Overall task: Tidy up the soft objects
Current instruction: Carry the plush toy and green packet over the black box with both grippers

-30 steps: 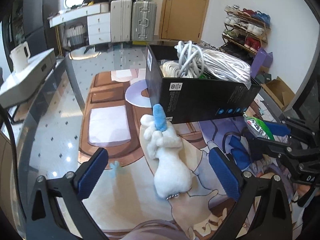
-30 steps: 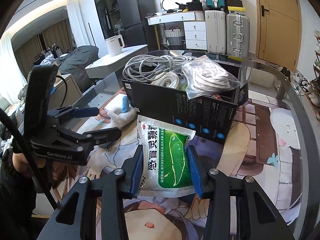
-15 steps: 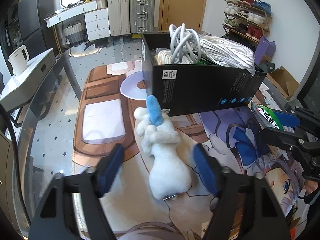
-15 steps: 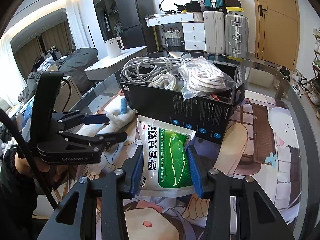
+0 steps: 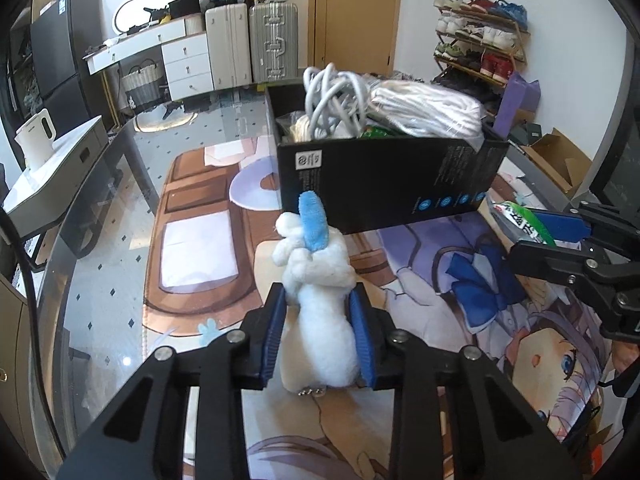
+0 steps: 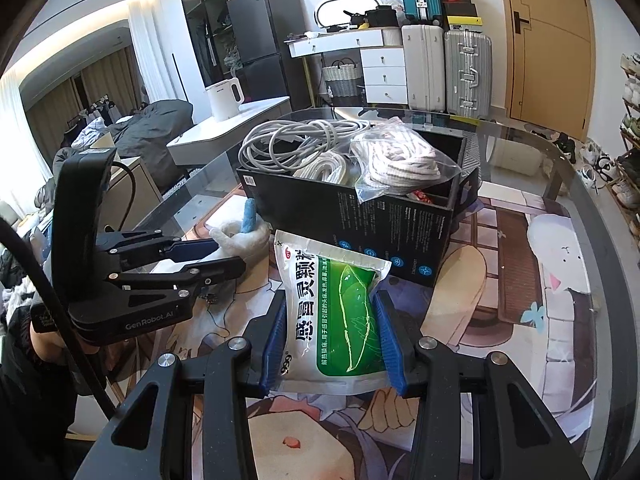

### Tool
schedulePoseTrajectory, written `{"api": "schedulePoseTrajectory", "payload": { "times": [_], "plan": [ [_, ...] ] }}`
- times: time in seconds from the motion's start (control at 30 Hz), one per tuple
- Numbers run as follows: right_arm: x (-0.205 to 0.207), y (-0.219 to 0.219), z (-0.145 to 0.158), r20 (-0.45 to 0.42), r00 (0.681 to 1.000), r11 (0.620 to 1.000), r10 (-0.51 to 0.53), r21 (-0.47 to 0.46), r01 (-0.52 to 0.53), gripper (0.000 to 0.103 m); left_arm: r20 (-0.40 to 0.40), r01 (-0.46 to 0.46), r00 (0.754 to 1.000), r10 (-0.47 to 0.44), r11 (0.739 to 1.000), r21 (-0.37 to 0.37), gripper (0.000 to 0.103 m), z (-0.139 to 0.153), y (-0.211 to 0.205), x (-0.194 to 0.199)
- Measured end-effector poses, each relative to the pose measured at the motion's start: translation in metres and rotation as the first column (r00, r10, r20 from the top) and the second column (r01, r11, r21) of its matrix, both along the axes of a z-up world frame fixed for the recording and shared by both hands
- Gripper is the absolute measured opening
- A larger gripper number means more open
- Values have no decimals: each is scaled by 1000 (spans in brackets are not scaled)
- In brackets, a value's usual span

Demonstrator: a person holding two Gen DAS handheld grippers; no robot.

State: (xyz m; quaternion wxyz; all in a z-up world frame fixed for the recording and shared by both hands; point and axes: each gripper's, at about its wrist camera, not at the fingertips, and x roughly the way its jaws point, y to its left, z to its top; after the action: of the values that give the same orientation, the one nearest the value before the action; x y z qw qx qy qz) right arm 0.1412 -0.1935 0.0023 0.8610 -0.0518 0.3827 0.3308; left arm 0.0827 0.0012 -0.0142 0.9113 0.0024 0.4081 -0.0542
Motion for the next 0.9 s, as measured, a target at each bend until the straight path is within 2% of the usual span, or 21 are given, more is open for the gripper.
{"api": "schedulePoseTrajectory", "payload": {
  "times": [0.2,0.43,0.6,0.9],
  "plan": [
    [-4,-3,10,36,999,1000,1,10,-1,43,44,10,999,-9,1000,-26,31,14,0,-13],
    [-6,-10,34,98,995,999,-20,32,16,43,128,25,992,-20,999,-34,31,50,0,-27],
    [0,-10,48,125,992,999,-34,43,28,43,176,26,984,-19,999,-35,31,69,2,-26],
    [31,-8,61,109,993,997,-45,73,37,43,212,35,977,-25,998,-43,31,87,9,-4]
  ]
}}
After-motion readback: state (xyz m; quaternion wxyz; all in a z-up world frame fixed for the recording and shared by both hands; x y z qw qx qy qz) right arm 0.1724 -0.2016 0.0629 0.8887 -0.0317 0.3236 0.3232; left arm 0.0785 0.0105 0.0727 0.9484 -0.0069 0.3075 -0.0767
